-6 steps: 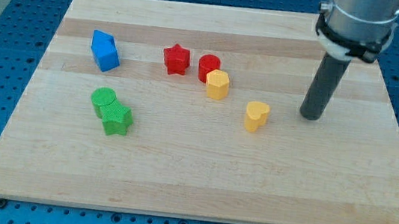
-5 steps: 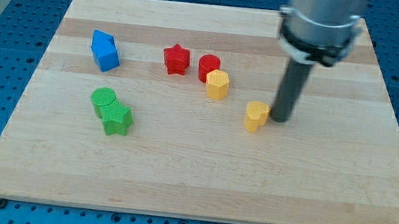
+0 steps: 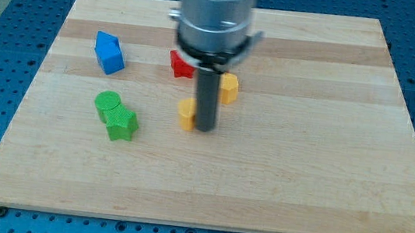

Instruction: Place the yellow heart towards the bottom of the red star

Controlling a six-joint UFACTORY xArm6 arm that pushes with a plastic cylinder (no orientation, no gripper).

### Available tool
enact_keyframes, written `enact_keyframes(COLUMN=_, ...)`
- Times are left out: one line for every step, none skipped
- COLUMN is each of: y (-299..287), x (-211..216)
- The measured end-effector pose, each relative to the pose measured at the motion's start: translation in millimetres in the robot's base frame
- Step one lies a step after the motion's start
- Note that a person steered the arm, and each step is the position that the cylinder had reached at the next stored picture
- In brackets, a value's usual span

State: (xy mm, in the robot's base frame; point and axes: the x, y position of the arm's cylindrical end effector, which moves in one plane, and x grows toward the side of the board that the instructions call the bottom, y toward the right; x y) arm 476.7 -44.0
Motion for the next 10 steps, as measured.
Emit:
enact_keyframes(y=-10, x=-5)
enact_keyframes(y=-7, x=9)
enact_keyframes(y=-61, x=14)
enact_keyframes(y=-97, x=0)
enact_keyframes(y=-82, x=-36)
enact_keyframes(y=-83, x=-22)
enact_keyframes(y=-85, x=0)
enact_keyframes(y=-65, x=6)
enact_keyframes(y=-56, x=-7)
enact_keyframes(y=-56, x=-34)
